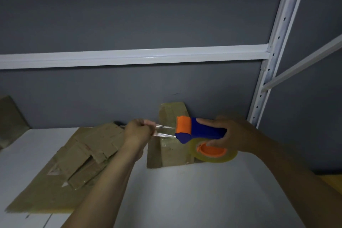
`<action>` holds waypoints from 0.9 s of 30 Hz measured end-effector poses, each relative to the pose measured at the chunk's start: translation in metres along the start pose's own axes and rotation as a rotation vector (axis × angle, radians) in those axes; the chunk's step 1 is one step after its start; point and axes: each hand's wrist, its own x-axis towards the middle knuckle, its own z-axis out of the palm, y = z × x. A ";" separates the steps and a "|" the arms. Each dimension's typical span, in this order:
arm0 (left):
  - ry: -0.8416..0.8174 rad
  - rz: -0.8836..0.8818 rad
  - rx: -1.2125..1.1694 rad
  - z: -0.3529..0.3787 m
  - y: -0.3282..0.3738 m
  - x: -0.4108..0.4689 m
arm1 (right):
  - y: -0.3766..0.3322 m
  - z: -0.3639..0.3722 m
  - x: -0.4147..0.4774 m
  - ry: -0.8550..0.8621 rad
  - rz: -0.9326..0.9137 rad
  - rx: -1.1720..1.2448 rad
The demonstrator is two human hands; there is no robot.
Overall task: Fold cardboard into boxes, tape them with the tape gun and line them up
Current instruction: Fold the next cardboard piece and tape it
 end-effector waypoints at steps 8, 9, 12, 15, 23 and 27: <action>-0.041 -0.127 -0.058 0.000 -0.022 0.010 | 0.021 -0.027 0.004 -0.049 0.020 -0.214; -0.052 -0.129 -0.089 0.005 -0.024 0.011 | 0.025 -0.031 0.004 -0.036 0.016 -0.251; -0.047 -0.129 -0.079 0.019 -0.028 0.012 | 0.039 -0.041 0.006 -0.039 0.010 -0.292; 0.032 -0.129 -0.036 0.027 -0.037 0.016 | 0.046 -0.037 0.015 -0.112 0.028 -0.297; 0.106 -0.240 -0.160 0.036 -0.062 0.019 | 0.063 -0.003 0.041 -0.222 -0.026 -0.185; 0.041 -0.228 -0.115 0.030 -0.073 0.028 | 0.065 0.004 0.048 -0.168 -0.075 -0.259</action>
